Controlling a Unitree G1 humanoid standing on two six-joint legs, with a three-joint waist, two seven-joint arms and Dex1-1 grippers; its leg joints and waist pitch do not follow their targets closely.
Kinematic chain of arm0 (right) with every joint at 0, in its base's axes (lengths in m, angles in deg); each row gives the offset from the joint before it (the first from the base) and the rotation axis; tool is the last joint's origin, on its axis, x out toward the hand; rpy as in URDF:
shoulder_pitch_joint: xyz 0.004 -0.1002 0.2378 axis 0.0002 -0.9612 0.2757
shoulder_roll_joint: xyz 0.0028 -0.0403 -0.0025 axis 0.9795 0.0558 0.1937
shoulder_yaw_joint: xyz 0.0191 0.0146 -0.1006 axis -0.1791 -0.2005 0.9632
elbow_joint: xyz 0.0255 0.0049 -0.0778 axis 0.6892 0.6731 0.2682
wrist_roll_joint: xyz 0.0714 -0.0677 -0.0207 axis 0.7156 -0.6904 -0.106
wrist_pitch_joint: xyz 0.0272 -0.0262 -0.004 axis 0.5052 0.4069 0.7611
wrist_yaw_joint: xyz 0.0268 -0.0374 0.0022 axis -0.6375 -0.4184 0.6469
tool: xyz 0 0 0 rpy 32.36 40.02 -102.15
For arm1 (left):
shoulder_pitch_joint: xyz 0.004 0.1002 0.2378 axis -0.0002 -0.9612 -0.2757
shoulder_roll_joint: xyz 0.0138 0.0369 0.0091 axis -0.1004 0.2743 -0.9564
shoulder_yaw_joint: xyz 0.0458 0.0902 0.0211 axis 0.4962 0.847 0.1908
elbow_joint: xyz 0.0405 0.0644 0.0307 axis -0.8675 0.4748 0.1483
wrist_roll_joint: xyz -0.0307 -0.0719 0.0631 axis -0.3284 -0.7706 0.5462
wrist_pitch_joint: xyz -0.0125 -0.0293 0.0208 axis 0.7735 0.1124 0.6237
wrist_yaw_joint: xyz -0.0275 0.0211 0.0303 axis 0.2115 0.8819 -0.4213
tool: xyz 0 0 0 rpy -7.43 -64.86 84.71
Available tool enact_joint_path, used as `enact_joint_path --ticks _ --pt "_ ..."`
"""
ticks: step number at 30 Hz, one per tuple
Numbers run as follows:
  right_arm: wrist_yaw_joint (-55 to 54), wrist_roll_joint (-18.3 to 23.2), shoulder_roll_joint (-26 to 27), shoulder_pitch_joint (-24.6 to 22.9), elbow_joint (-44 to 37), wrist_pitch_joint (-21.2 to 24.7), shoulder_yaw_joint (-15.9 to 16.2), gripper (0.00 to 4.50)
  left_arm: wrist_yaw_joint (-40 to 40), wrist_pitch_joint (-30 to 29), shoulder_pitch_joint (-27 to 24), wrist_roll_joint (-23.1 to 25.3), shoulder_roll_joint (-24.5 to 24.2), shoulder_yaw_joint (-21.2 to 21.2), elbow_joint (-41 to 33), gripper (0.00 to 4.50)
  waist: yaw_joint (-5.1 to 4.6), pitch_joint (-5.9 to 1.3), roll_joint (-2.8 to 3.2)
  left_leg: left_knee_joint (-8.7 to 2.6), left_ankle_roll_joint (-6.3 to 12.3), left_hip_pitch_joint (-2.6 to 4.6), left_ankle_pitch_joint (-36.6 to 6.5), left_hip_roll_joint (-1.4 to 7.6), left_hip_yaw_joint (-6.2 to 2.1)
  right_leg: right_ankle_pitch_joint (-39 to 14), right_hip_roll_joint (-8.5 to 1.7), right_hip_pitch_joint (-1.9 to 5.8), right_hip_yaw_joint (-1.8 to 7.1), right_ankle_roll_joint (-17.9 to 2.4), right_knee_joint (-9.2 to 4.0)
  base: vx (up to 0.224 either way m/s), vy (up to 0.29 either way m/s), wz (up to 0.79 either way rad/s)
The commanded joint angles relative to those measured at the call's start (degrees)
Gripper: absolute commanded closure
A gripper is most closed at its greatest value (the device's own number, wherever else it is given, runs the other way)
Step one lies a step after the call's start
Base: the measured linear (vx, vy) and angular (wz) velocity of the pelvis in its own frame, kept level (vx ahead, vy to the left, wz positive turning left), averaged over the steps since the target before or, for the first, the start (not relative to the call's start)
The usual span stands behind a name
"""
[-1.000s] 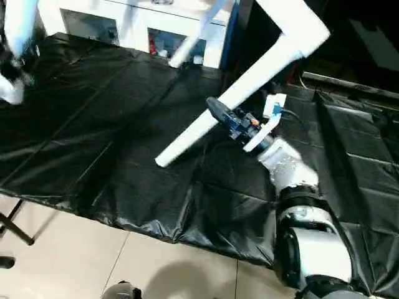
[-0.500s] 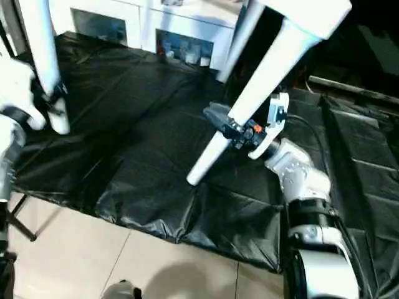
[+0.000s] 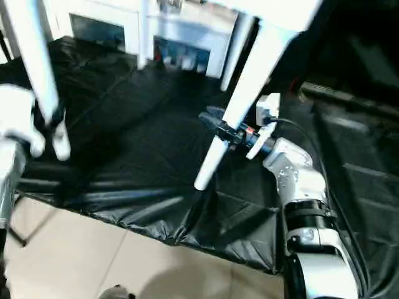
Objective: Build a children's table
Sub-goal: Flip table
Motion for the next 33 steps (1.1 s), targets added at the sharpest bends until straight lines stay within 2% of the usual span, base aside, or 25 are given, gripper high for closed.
enact_joint_path --ticks 1,2,3,4,6,7,8,9,10,13,14,15,16,17,18,20,21,22,23,24,26,28,30,32,33 --pt "-1.5 -1.7 -0.5 0.3 2.4 -0.7 0.5 3.01 2.1 0.1 -1.7 3.0 0.3 4.8 -3.3 2.9 -0.98 -2.64 2.48 -5.76 -7.22 3.13 -37.3 3.82 -2.98 -28.2 -5.7 -0.6 2.31 -6.3 -6.01 0.0 0.0 0.0" --pt "-1.5 -1.9 -0.5 0.4 2.6 -0.9 0.5 3.03 2.3 0.4 -2.2 2.8 0.5 5.0 -3.5 2.9 -1.23 -2.57 1.93 -5.97 -7.22 2.97 -37.3 3.87 -2.94 -26.7 -5.62 -0.6 2.23 -6.5 -6.06 0.0 0.0 0.0" --pt "-1.7 -2.0 -0.3 0.3 2.5 -1.1 0.7 3.03 2.3 1.0 -2.1 2.7 0.7 5.2 -2.8 2.9 -1.17 -2.56 2.08 -5.91 -7.26 2.98 -37.3 3.8 -2.98 -26.7 -5.71 -0.65 2.27 -6.6 -5.98 0.0 0.0 0.0" --pt "-2.0 -2.4 0.2 0.0 1.9 -1.2 1.2 3.03 2.5 2.2 -1.3 2.5 1.1 5.6 -0.8 2.9 -1.33 -2.39 1.62 -5.79 -6.93 3.06 -37.3 3.58 -2.83 -28.6 -5.8 -0.95 2.34 -6.2 -6.24 0.0 0.0 0.0" --pt "-2.7 -2.9 0.8 -0.7 1.0 -0.9 1.9 3.03 2.7 3.7 0.3 3.2 1.1 6.3 2.7 2.9 -1.55 -2.4 1.55 -5.77 -6.76 2.87 -36.9 3.49 -3.02 -31.0 -6.11 -0.72 2.34 -5.2 -6.62 0.0 0.0 0.0" --pt "-3.3 -3.4 1.2 -1.0 1.1 -1.1 2.2 3.03 3.2 4.6 1.2 2.7 1.2 6.3 4.4 2.9 -1.64 -2.39 1.02 -5.7 -6.63 2.97 -36.9 3.49 -2.96 -32.5 -6.13 -0.85 2.32 -4.5 -6.84 0.0 0.0 0.0" --pt "-3.7 -3.7 1.5 -1.1 1.3 -1.3 2.4 3.03 3.6 5.1 1.8 2.3 1.3 6.2 5.5 2.9 -1.51 -2.33 1.23 -5.51 -6.4 3.33 -37.0 3.35 -2.94 -34.2 -6.23 -1.19 2.35 -4.0 -7.12 0.0 0.0 0.0" --pt "-3.9 -4.3 1.7 -1.5 1.4 -1.5 3.0 3.03 3.7 5.5 2.4 2.2 1.2 6.2 6.8 2.9 -1.69 -2.23 1.12 -5.53 -6.4 3.21 -37.2 3.42 -3.11 -35.3 -6.38 -1.09 2.23 -3.7 -7.26 0.0 0.0 0.0" --pt "-4.6 -5.2 2.0 -2.0 2.0 -2.5 3.5 3.04 4.0 5.9 3.2 2.2 1.0 6.2 8.3 2.55 -1.71 -2.22 1.13 -5.55 -6.41 3.13 -37.3 3.43 -3.16 -35.8 -6.41 -1.0 2.16 -3.6 -7.29 0.0 0.0 0.0" --pt "-6.0 -6.5 2.6 -2.6 3.4 -4.3 4.1 3.04 4.0 6.2 4.0 2.2 0.6 5.9 10.2 2.2 -1.85 -2.16 1.43 -5.67 -6.86 3.36 -39.4 3.48 -3.47 -37.0 -6.35 -1.24 1.89 -3.2 -7.49 0.0 0.0 0.0" --pt "-7.1 -6.8 3.0 -2.8 4.0 -5.0 4.0 2.5 3.9 6.3 4.3 2.2 0.3 5.6 11.0 2.13 -2.0 -2.08 1.51 -5.85 -7.04 3.25 -40.6 3.59 -3.75 -37.8 -6.44 -1.04 1.71 -3.0 -7.53 0.0 0.0 0.0" --pt "-10.9 -7.6 4.0 -3.0 5.7 -6.8 3.1 2.37 3.6 6.2 4.1 1.7 -0.1 4.6 11.2 1.98 -2.12 -2.15 2.46 -6.13 -7.69 3.26 -42.1 3.62 -3.95 -36.9 -6.31 -0.83 1.47 -3.2 -7.55 0.0 0.0 0.0" --pt "-12.8 -8.2 4.4 -3.3 6.4 -8.4 2.7 2.35 3.2 5.9 3.5 1.3 -0.3 3.9 10.4 1.83 -2.22 -2.22 2.42 -6.26 -7.88 3.21 -42.7 3.71 -4.04 -36.1 -6.32 -0.65 1.25 -3.4 -7.56 0.0 0.0 0.0" --pt "-12.8 -8.2 4.4 -3.3 6.4 -8.4 2.7 2.35 3.2 5.9 3.5 1.3 -0.3 3.9 10.4 1.83 -2.44 -2.37 2.54 -6.71 -8.39 2.8 -43.7 3.85 -4.37 -33.3 -6.13 0.01 0.68 -4.0 -7.15 0.0 0.0 0.0" --pt "-15.0 -8.5 5.1 -4.3 6.8 -10.0 2.1 2.29 3.0 6.1 2.1 0.3 -0.7 2.6 9.0 1.79 -2.18 -2.45 3.63 -7.01 -8.83 2.72 -44.9 3.94 -4.58 -31.4 -6.13 0.25 0.53 -4.4 -6.92 0.0 0.0 0.0" --pt "-15.9 -8.3 5.9 -5.7 6.0 -10.6 1.8 2.17 2.9 6.3 0.2 -0.7 -1.0 1.2 7.2 1.76 -2.25 -2.58 3.2 -7.63 -9.09 2.48 -47.7 4.1 -4.56 -26.7 -5.85 0.55 0.04 -6.0 -6.3 0.0 0.0 0.0" --pt "-16.0 -8.3 6.0 -5.9 5.8 -10.6 1.7 1.94 2.9 6.4 -0.2 -0.9 -1.1 1.0 6.9 1.51 -2.38 -2.61 2.89 -7.57 -8.75 2.32 -46.7 4.03 -4.39 -26.1 -6.02 0.64 0.11 -6.2 -6.35 0.0 0.0 0.0" --pt "-16.3 -8.1 6.3 -6.5 5.3 -10.8 1.5 1.94 2.8 6.5 -1.1 -1.2 -1.2 0.4 6.1 1.51 -2.26 -2.72 3.07 -7.38 -8.63 2.05 -44.4 3.95 -4.4 -25.6 -6.69 0.66 0.46 -6.6 -6.26 0.0 0.0 0.0" --pt "-16.9 -7.7 7.2 -8.0 3.8 -11.5 0.9 1.89 2.4 7.3 -3.5 -1.8 -1.5 -0.9 4.3 1.39 -2.54 -2.91 2.23 -6.94 -7.86 1.72 -40.1 3.81 -4.06 -24.4 -7.19 0.65 0.8 -7.1 -6.32 0.0 0.0 0.0" --pt "-17.0 -7.6 7.4 -8.4 3.5 -11.7 0.8 1.77 2.3 7.5 -4.1 -1.9 -1.6 -1.2 3.9 1.36 -2.59 -2.97 2.09 -6.82 -7.13 1.26 -36.7 3.71 -3.85 -23.2 -7.48 0.83 1.11 -7.4 -6.25 0.0 0.0 0.0" --pt "-18.5 -8.1 8.1 -10.7 1.9 -13.5 0.9 1.57 2.8 8.8 -7.5 -3.1 -1.9 -2.9 1.9 1.2 -2.59 -2.52 2.42 -6.75 -5.1 0.91 -30.2 3.76 -3.19 -22.6 -7.58 0.53 1.48 -7.5 -6.5 0.0 0.0 0.0" --pt "-20.0 -8.7 8.7 -13.1 0.0 -14.5 1.1 1.54 3.6 9.9 -11.0 -4.2 -1.7 -3.9 0.0 0.94 -2.61 -2.52 2.79 -6.79 -4.96 1.24 -29.6 3.86 -3.05 -21.4 -7.11 0.29 1.5 -7.5 -6.39 0.0 0.0 0.0" --pt "-20.9 -9.2 9.0 -14.9 -1.4 -15.3 1.4 1.54 3.9 10.3 -13.3 -5.0 -1.2 -4.5 -1.4 0.85 -2.69 -2.52 2.66 -6.91 -4.79 1.3 -29.0 3.95 -2.8 -18.8 -6.74 0.2 1.62 -8.1 -6.07 0.0 0.0 0.0" --pt "-22.0 -10.1 9.0 -20.2 -5.5 -15.9 2.0 1.54 4.9 10.4 -19.4 -9.0 1.8 -6.2 -6.1 0.85 -2.58 -2.29 2.4 -6.94 -4.37 1.44 -29.1 4.07 -2.39 -18.0 -6.52 -0.01 1.88 -8.8 -5.99 0.0 0.0 0.0" --pt "-22.0 -10.1 9.0 -21.2 -6.2 -16.0 2.1 1.54 4.9 10.7 -20.6 -9.5 2.4 -6.3 -7.1 0.85 -2.3 -2.31 2.37 -6.78 -4.15 1.89 -29.7 4.05 -2.06 -18.9 -6.41 -0.41 2.1 -8.8 -6.2 0.055 -0.008 0.06"
